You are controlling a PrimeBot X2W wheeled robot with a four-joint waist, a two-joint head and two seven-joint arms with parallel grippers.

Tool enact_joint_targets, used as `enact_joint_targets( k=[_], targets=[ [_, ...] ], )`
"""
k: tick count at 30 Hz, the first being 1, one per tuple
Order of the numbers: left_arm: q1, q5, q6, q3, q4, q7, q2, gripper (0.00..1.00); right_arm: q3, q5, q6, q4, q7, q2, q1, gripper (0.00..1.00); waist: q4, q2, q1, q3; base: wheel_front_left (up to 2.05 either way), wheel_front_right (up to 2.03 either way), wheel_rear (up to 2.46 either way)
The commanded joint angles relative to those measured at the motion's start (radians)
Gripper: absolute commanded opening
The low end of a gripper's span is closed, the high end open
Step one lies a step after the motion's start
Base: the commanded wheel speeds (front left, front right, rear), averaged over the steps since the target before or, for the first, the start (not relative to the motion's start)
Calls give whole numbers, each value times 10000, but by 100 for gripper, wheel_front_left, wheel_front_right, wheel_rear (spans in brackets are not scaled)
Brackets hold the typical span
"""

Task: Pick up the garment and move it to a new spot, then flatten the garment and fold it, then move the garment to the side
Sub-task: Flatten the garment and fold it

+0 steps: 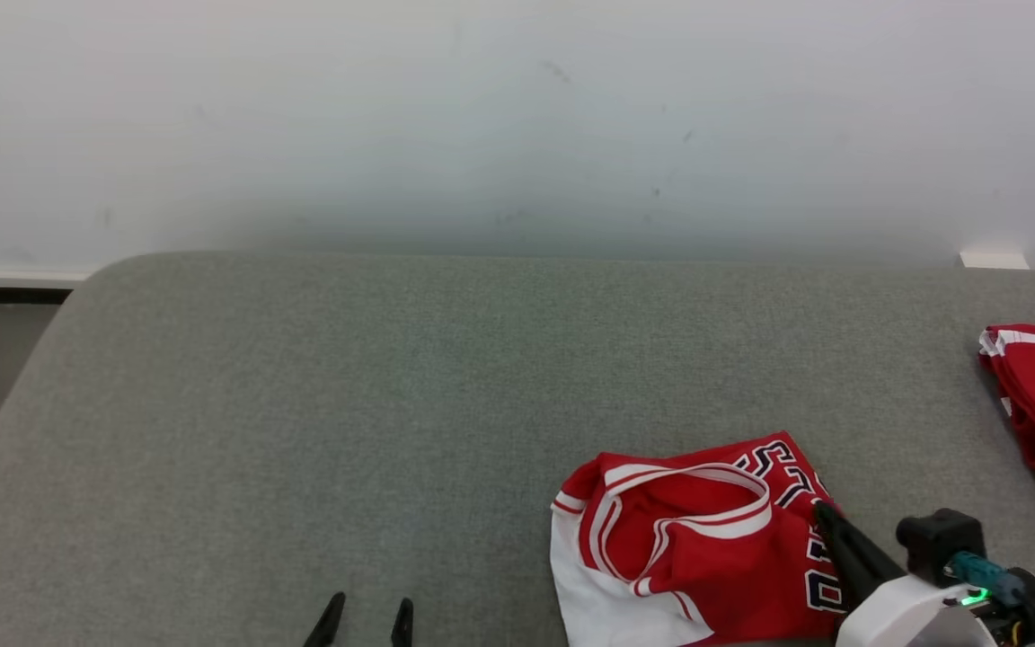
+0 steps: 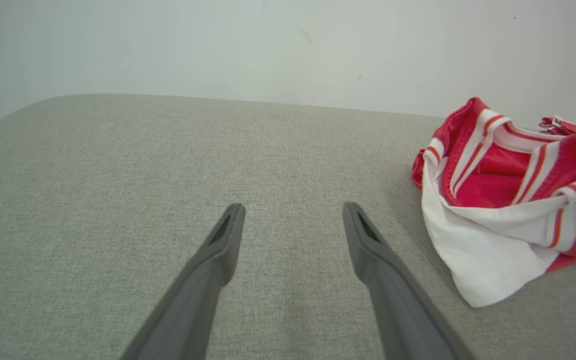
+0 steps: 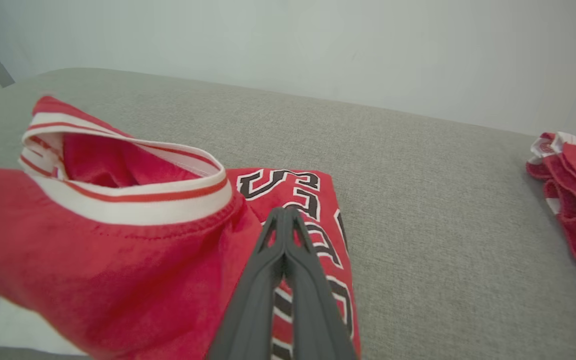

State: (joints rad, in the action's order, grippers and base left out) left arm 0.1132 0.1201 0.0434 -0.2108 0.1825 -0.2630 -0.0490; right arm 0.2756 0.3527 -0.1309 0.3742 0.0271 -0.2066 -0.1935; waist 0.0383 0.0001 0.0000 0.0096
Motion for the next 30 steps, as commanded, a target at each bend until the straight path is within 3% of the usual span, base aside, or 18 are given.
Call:
enact_joint_targets(
  k=[1, 7, 18, 30],
  targets=[
    [-107, 48, 36, -16, 14, -17, -36, 100, 170, -44, 7, 306, -87, 72, -264, 0, 101, -1, 0, 90, 0, 0, 0],
    [-179, 166, 75, -141, 145, -17, -36, 100, 1365, 99, 9, 1388, -336, 372, -772, 0, 359, -1, 0, 133, 0, 0, 0],
    [-80, 254, 134, -206, 149, -17, -34, 100, 4454, 1290, 9, 1113, 275, 50, -706, 0, 681, -1, 0, -31, 0, 0, 0],
    [-29, 507, 271, -352, 157, -17, -36, 100, 5555, 2279, 9, 1564, 1069, 184, -872, 0, 580, -1, 0, -273, 0, 0, 0]
  ],
)
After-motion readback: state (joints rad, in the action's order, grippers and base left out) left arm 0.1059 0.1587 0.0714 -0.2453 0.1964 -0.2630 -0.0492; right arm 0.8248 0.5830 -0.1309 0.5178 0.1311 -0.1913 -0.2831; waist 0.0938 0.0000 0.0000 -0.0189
